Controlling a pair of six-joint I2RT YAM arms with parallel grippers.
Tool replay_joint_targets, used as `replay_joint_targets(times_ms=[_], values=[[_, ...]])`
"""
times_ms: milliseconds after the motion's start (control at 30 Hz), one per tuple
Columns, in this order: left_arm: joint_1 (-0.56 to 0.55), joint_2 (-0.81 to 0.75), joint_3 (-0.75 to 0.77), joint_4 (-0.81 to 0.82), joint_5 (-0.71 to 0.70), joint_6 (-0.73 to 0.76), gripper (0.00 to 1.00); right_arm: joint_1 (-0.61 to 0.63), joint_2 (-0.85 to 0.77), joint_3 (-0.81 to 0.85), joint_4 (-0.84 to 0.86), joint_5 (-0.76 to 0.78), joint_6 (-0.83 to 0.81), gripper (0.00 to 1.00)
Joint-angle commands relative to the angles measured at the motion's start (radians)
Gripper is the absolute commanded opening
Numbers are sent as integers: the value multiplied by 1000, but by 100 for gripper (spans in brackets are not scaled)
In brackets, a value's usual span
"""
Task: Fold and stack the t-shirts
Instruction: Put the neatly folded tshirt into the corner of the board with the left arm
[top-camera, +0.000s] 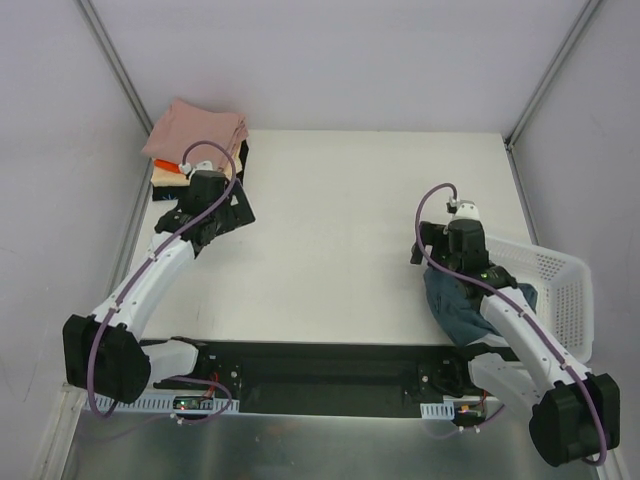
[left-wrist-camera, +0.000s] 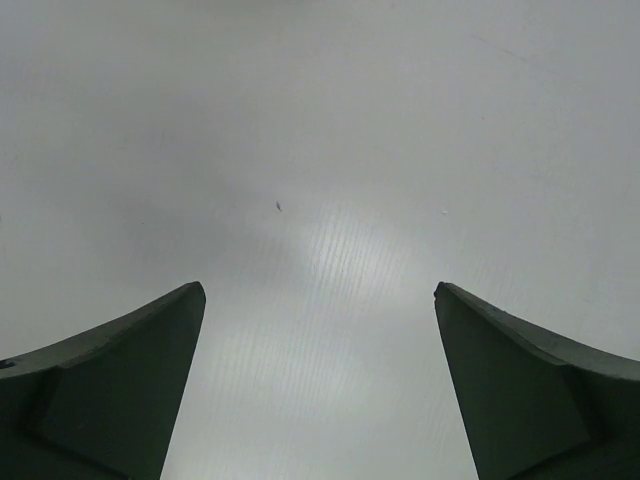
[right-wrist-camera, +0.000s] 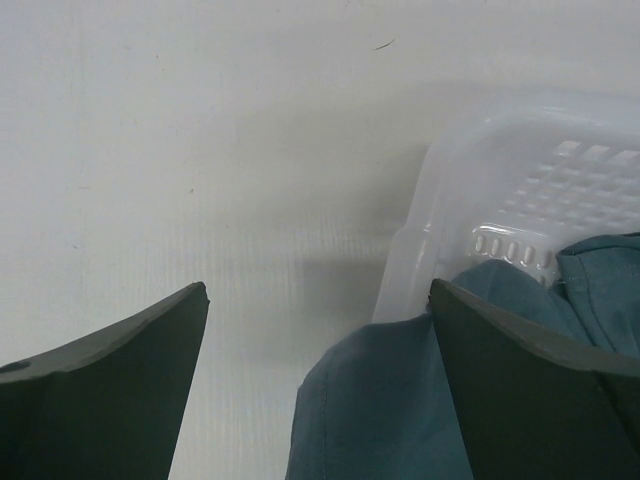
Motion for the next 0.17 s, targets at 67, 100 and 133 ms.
replay_joint_targets(times_ms=[67,100,133], values=[[2,-99,-17,-15,-18,-13,99,4,-68,-31,105,11,18,97],[2,-102,-24,-17,-19,-10,99,4,-87,-34,108,13,16,96],[2,-102,-26,-17,-21,-4,99,2,-98,-37,116,14,12,96]])
